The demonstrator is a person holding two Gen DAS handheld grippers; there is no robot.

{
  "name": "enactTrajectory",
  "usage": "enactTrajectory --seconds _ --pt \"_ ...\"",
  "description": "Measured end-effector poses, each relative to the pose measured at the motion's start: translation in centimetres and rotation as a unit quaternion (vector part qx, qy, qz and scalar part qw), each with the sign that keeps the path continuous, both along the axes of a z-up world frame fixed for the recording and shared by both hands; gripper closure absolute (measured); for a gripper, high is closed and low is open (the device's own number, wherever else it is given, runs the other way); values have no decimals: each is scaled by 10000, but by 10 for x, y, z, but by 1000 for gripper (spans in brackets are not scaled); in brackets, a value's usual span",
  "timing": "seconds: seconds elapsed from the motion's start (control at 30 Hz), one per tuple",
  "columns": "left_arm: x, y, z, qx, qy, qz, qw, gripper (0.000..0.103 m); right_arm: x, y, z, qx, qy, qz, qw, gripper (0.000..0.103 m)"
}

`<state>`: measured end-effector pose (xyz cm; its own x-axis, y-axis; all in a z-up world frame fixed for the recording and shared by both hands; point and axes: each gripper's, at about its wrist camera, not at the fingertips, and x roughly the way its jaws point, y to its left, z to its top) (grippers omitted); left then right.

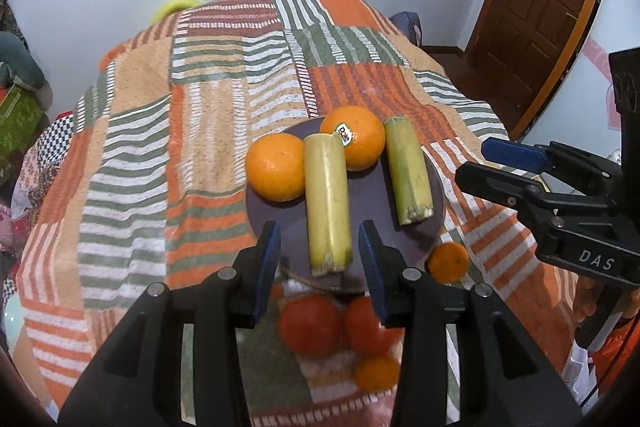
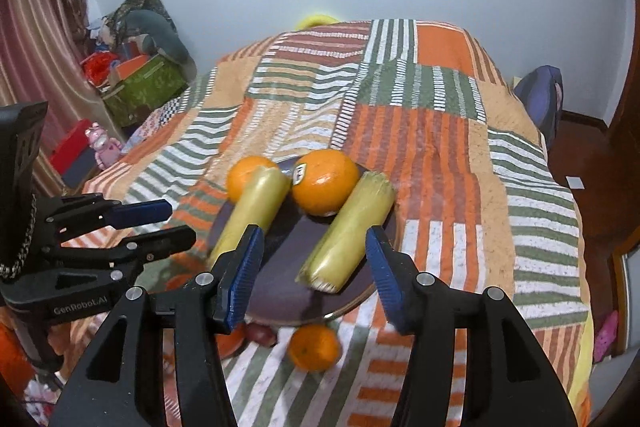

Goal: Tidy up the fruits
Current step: 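Raise both open tools away from the plate toward the tomatoes, then grasp a large red tomato with the right tool while the left tool grasps another tomato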

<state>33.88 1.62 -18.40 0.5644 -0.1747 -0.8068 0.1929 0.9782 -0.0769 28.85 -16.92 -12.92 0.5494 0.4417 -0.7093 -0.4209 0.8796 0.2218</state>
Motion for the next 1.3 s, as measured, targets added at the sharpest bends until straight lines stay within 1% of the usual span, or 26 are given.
enactTrajectory --seconds 0.2,0.27,0.4,0.47,0.6,0.7,0.8,0.93,1.13,1.23,1.3 --pt "-29 11 4 98 13 31 9999 63 -21 13 0 -85 -5 218 9997 53" --pt "-40 16 4 87 -11 47 10000 63 -28 18 -2 -106 6 284 9995 53" --pt "-57 25 3 202 -46 111 9997 61 -41 28 -9 -109 105 368 9992 53" --pt "-64 30 2 277 -69 144 9995 54 -44 33 -13 -123 188 396 9990 53" --pt "-79 39 0 381 -116 173 9991 51 -50 40 -19 -135 298 399 9987 53" --pt "-88 48 -3 401 -95 204 9989 46 -53 46 -23 -119 392 413 9983 53" --pt "-92 55 -5 361 -66 226 9991 44 -57 54 -28 -165 447 447 9979 53" --pt "-94 67 -8 306 -69 324 9990 37 -59 61 -37 -217 592 480 9969 53" --pt "-93 78 -16 243 27 380 9990 37 -58 74 -49 -260 755 545 9953 53" --pt "-91 77 -20 233 72 345 9991 37 -57 81 -53 -328 787 591 9946 53" --pt "-89 75 -23 232 97 314 9992 37 -56 82 -54 -386 731 571 9949 53"
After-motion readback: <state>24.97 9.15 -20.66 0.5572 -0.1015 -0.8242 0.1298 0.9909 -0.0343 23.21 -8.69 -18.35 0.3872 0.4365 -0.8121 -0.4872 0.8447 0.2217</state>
